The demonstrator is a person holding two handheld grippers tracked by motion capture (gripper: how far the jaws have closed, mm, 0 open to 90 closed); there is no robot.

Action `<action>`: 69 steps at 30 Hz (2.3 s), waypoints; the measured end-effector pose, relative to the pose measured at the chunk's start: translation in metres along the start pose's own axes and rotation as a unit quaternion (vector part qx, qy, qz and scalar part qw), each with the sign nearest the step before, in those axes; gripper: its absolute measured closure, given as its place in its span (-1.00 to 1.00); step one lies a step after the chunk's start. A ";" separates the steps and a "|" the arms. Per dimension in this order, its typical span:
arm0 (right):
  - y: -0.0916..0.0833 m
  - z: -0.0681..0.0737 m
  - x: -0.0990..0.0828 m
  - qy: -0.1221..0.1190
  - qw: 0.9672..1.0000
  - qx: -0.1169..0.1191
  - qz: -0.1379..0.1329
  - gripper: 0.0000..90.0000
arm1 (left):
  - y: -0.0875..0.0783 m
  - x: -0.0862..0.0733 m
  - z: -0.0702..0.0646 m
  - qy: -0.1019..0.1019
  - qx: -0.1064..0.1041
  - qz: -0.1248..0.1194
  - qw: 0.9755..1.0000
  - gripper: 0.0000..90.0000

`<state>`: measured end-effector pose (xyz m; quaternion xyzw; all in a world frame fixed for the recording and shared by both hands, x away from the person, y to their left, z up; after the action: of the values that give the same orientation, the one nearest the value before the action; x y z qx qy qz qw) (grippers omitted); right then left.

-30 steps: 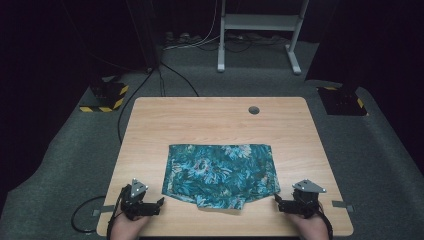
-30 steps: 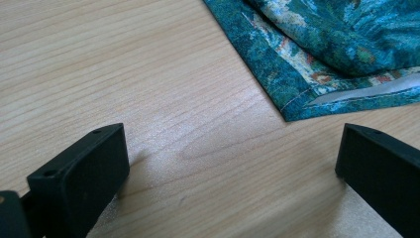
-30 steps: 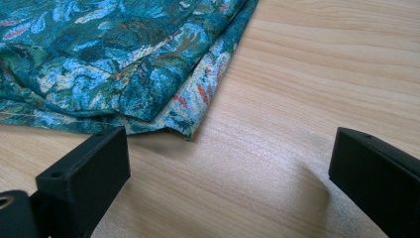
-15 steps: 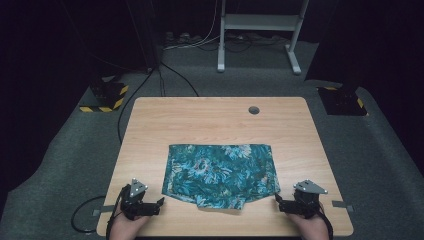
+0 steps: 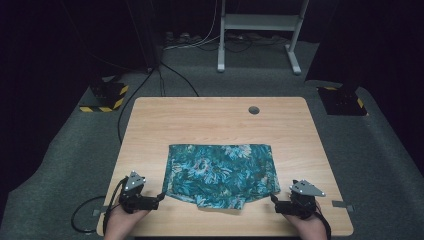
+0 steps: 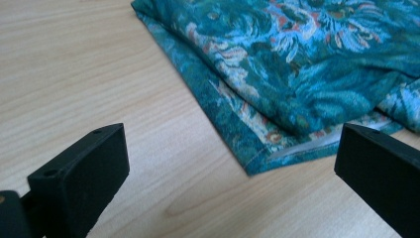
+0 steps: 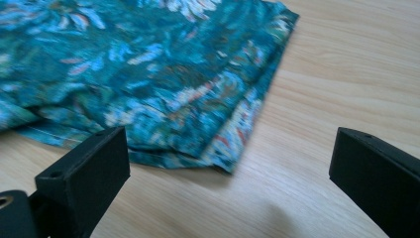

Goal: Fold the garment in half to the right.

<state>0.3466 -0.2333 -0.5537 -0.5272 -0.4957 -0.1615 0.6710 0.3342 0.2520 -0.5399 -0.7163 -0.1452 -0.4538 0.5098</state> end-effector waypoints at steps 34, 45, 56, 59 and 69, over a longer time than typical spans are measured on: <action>0.034 0.124 0.073 -0.051 0.990 0.133 -0.020 -0.96 | 0.026 0.084 0.021 0.000 0.006 -0.010 1.000 -0.98; 0.050 0.169 0.090 -0.066 0.983 0.171 -0.013 -0.96 | 0.052 0.099 0.037 -0.030 -0.002 0.006 1.000 -0.96; 0.069 0.204 0.096 -0.082 0.977 0.195 0.001 -0.95 | 0.072 0.104 0.053 -0.046 -0.003 0.005 0.999 -0.93; 0.075 0.213 0.097 -0.087 0.976 0.200 0.003 -0.94 | 0.078 0.104 0.056 -0.051 -0.007 0.004 0.999 -0.91; 0.096 0.242 0.099 -0.096 0.971 0.216 0.015 -0.92 | 0.102 0.099 0.065 -0.066 -0.014 0.020 0.998 -0.83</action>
<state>0.3428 0.0450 -0.5350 -0.3899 -0.5730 0.0110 0.7208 0.4891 0.2379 -0.5258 -0.7545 -0.1582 -0.3975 0.4977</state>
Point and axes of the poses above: each handheld gripper's, and its own axes: y roughly forward along the jaws, x roughly out of its top, z roughly to its left, the point moved 4 cm from there along y, roughly forward along the jaws, and after that the axes turned 2 degrees about -z, right-handed, at the moved point
